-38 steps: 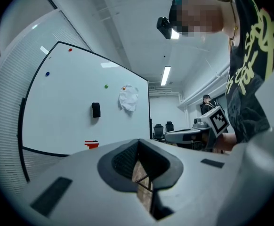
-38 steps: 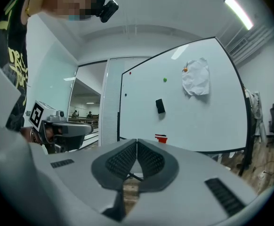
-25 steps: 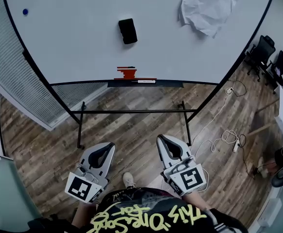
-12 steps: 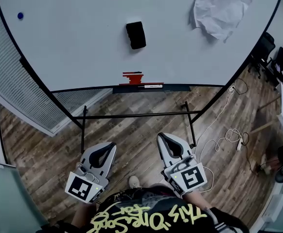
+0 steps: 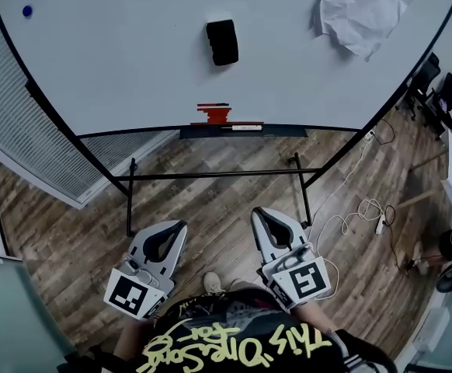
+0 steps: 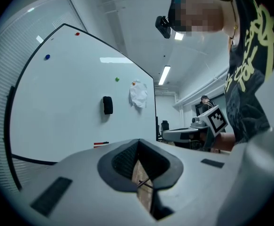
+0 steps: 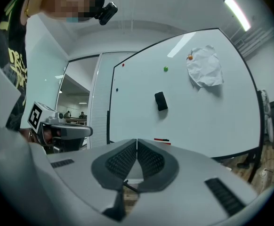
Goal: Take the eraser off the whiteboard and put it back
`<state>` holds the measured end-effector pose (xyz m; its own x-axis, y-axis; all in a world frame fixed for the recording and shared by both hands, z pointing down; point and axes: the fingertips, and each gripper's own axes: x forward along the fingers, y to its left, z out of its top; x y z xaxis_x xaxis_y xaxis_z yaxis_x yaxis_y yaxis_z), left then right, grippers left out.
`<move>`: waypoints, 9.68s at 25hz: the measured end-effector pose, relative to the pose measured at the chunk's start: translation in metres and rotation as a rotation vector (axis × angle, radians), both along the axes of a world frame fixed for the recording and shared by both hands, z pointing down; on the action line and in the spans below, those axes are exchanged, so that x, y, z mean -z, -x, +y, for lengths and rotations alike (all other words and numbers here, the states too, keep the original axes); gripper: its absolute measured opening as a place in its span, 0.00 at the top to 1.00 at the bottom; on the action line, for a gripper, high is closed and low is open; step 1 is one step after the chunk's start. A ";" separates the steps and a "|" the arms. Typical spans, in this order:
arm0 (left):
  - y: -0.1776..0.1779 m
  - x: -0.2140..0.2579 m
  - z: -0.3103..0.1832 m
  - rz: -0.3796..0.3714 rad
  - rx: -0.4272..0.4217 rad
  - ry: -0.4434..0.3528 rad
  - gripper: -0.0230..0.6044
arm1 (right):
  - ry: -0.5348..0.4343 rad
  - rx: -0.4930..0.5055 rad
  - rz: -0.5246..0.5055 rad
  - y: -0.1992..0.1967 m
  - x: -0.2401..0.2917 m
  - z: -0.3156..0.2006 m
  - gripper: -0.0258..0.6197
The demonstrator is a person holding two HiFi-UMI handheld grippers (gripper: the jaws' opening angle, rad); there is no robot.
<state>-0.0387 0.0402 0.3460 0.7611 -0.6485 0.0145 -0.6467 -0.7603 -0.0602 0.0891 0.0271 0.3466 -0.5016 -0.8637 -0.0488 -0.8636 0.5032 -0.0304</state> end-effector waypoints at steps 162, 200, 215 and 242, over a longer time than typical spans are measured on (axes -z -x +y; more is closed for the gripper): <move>0.156 0.034 -0.235 0.036 0.125 -0.027 0.95 | -0.231 -0.501 0.135 0.015 0.122 -0.323 0.55; 0.161 0.028 -0.183 0.024 -0.005 -0.046 0.95 | -0.279 -0.513 0.100 0.033 0.125 -0.197 0.56; 0.153 0.025 -0.181 0.019 -0.029 -0.036 0.95 | -0.244 -0.507 0.062 0.028 0.119 -0.161 0.55; 0.142 0.032 -0.187 0.018 -0.004 -0.057 0.95 | -0.253 -0.452 0.056 0.030 0.121 -0.182 0.55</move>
<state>-0.1811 -0.1467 0.3140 0.7637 -0.6446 -0.0358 -0.6448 -0.7589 -0.0916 0.0588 -0.1544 0.2255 -0.0888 -0.9594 -0.2677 -0.9932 0.0651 0.0961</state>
